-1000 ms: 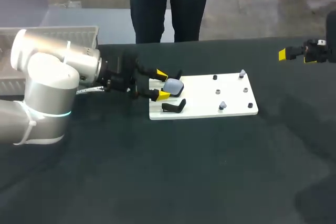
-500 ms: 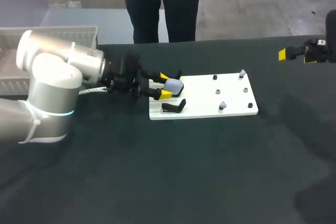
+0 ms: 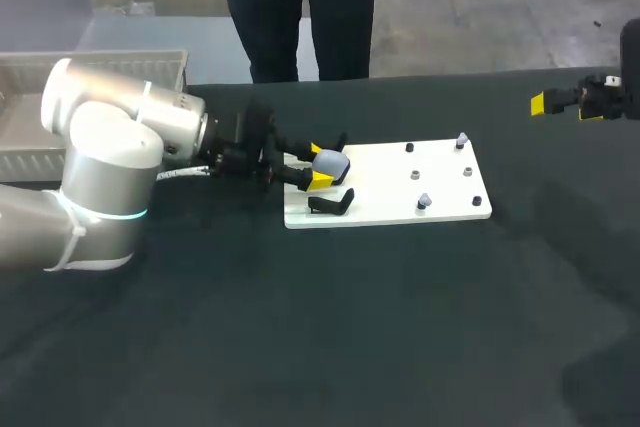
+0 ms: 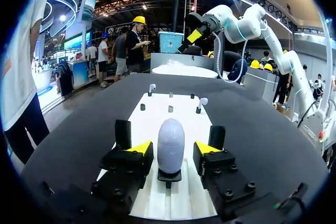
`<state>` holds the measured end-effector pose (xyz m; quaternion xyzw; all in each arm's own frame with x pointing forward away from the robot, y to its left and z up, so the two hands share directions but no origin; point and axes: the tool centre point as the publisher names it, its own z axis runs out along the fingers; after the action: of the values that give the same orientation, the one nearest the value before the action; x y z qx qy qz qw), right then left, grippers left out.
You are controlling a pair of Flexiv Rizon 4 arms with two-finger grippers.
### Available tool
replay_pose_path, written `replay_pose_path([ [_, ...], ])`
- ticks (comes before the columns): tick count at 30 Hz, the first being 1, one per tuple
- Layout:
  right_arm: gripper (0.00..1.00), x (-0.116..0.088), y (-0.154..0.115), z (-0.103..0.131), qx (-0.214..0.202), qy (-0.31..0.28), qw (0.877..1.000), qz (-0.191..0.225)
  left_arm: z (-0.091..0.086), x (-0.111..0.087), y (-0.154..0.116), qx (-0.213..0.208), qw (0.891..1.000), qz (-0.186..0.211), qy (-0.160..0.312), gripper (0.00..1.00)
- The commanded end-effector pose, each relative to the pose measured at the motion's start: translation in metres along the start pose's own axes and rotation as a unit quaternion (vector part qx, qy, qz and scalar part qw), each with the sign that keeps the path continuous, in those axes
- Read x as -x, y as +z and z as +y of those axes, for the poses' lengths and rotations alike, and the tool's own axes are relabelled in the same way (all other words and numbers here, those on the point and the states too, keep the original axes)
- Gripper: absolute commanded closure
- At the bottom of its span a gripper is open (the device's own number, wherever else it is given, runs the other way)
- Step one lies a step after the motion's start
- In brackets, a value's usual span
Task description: Pick up each earbud case from the left stands, insert the matching earbuds, close the lid, and place the case in the box.
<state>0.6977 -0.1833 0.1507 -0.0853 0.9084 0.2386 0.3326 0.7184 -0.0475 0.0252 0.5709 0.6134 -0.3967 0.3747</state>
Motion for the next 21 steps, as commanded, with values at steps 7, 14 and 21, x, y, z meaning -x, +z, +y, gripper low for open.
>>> replay_pose_path([
  [7, 0.00, 0.0002, 0.0009, -0.0012, 0.002, -0.001, 1.000, 0.000, -0.0007, 0.0001, 0.0034, 0.006, 1.000, 0.001, -0.002, 0.54],
  [14, 0.00, 0.0002, 0.0009, -0.0012, 0.002, -0.001, 1.000, 0.000, -0.0014, 0.0006, 0.0041, 0.002, 1.000, -0.003, -0.004, 0.56],
  [21, 0.00, 0.0002, 0.0009, -0.0012, 0.002, -0.001, 1.000, 0.000, -0.0011, -0.0007, 0.0064, 0.000, 1.000, -0.003, -0.008, 0.61],
])
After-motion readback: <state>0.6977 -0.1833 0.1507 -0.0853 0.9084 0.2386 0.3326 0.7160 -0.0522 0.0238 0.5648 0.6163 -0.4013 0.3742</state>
